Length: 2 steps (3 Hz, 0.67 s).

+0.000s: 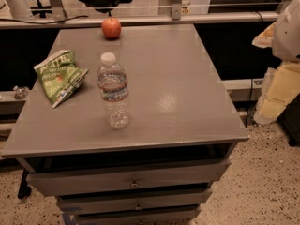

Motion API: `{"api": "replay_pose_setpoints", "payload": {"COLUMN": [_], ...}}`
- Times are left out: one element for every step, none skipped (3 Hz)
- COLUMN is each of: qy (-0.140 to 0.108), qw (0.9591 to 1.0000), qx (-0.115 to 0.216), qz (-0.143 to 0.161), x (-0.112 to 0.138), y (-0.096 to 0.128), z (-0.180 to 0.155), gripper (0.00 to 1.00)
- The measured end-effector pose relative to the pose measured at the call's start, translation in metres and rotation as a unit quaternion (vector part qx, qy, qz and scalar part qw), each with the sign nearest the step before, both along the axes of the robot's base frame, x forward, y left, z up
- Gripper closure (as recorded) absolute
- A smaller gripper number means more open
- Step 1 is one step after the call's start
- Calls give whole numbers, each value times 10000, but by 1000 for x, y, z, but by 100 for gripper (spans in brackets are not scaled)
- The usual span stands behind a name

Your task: Pick water bottle

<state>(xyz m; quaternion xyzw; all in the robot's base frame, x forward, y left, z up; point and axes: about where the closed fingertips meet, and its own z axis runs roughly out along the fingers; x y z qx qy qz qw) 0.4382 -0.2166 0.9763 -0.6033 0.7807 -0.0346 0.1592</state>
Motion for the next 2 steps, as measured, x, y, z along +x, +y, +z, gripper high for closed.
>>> {"api": "replay_pose_setpoints", "payload": {"qy": [-1, -18], "qw": [10000, 9989], "qx": [0, 463], "qz": [0, 94], "x": [0, 3], "y": [0, 17], "z": [0, -4], "gripper": [0, 0]}}
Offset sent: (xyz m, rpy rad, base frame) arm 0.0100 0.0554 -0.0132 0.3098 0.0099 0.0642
